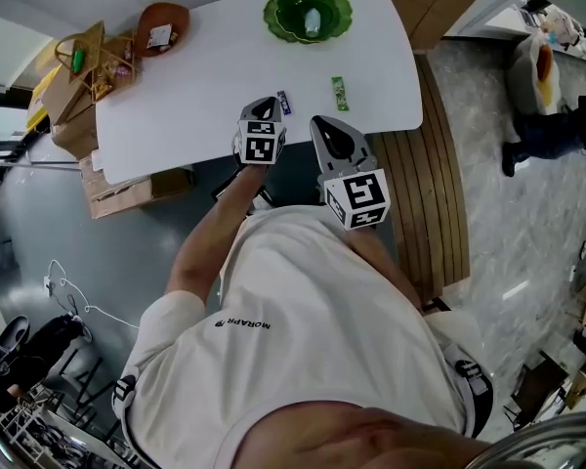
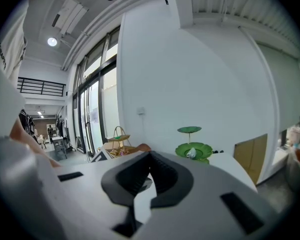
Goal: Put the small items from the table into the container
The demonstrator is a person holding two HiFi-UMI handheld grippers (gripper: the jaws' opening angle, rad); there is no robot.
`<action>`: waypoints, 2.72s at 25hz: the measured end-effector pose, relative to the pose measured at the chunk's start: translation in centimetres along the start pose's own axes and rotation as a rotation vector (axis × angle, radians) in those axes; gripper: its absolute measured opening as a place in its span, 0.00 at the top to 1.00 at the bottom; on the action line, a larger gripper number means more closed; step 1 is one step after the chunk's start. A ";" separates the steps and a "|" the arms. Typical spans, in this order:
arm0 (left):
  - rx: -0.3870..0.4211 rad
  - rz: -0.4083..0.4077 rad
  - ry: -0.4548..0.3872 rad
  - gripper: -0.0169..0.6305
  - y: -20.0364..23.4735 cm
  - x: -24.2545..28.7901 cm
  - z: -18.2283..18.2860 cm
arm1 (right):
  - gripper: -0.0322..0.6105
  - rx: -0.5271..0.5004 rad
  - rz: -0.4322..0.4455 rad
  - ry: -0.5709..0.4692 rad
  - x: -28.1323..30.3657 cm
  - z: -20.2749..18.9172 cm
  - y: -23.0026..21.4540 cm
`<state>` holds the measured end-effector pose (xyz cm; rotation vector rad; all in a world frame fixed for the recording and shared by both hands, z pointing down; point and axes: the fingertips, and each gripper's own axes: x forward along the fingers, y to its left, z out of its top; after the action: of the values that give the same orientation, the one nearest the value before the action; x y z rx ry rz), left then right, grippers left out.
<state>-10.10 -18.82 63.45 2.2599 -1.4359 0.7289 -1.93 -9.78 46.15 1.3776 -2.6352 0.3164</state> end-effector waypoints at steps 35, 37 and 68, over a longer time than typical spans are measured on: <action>-0.326 0.201 0.253 0.82 -0.9 8.7 -10.2 | 0.94 0.036 -0.047 0.061 0.1 -2.5 -2.8; -0.324 0.211 0.260 0.81 -1.0 8.9 -10.5 | 0.94 0.036 -0.052 0.066 0.0 -2.6 -3.0; -0.250 0.202 0.300 0.84 -1.0 10.1 -10.5 | 0.94 0.039 -0.038 0.076 -0.7 -3.1 -3.4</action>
<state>-8.08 -19.89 77.88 1.7538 -1.5229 0.8551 1.41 -10.30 49.37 1.3962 -2.5518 0.4093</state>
